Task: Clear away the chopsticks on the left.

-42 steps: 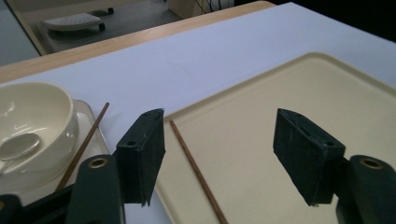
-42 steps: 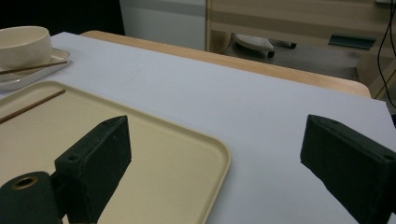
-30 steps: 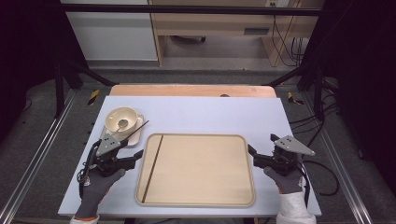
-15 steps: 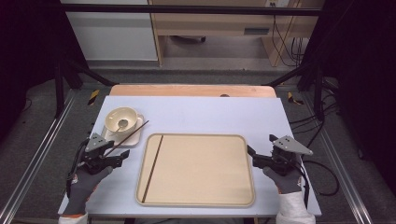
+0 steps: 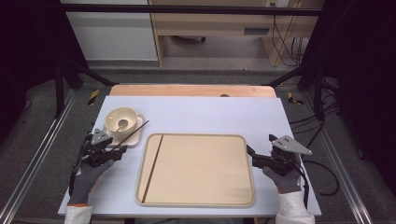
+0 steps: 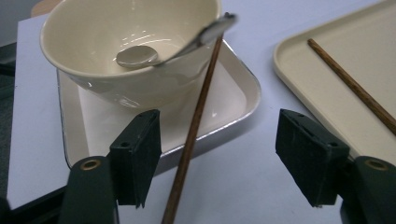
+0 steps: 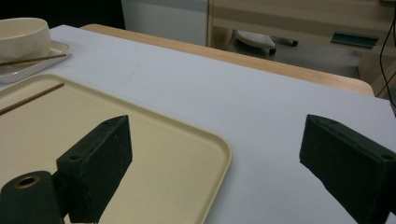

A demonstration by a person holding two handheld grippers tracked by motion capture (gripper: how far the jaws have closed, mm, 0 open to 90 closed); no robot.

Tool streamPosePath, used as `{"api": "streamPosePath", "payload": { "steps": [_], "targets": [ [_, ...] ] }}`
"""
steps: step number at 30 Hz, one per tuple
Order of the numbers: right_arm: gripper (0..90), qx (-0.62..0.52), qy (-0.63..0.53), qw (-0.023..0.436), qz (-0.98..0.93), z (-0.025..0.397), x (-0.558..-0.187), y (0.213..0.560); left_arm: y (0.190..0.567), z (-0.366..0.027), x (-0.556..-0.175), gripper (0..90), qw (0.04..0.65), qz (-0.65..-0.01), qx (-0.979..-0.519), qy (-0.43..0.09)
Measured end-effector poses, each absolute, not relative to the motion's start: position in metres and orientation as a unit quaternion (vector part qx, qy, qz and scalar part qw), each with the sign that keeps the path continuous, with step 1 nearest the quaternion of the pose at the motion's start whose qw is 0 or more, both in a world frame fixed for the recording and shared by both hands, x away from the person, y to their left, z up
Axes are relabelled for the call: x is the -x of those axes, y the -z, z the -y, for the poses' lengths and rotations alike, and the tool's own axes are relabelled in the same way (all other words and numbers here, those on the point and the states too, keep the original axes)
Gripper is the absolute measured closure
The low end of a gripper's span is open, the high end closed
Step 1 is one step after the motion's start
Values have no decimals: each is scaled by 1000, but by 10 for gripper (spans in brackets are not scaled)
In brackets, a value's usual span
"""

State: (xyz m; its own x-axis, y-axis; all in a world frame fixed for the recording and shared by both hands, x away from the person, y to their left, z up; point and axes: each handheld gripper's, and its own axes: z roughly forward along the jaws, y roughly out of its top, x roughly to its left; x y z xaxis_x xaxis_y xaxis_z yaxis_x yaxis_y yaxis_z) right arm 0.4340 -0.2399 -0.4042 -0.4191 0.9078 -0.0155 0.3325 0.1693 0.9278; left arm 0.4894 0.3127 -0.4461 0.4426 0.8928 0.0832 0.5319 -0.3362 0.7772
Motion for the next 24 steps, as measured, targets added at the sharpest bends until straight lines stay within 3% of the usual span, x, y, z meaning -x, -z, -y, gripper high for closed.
{"api": "streamPosePath", "payload": {
  "steps": [24],
  "targets": [
    [96,-442,-466,310,-701,240,-435,405,463,-319,-518,600,339,-479,-771,-246]
  ]
}}
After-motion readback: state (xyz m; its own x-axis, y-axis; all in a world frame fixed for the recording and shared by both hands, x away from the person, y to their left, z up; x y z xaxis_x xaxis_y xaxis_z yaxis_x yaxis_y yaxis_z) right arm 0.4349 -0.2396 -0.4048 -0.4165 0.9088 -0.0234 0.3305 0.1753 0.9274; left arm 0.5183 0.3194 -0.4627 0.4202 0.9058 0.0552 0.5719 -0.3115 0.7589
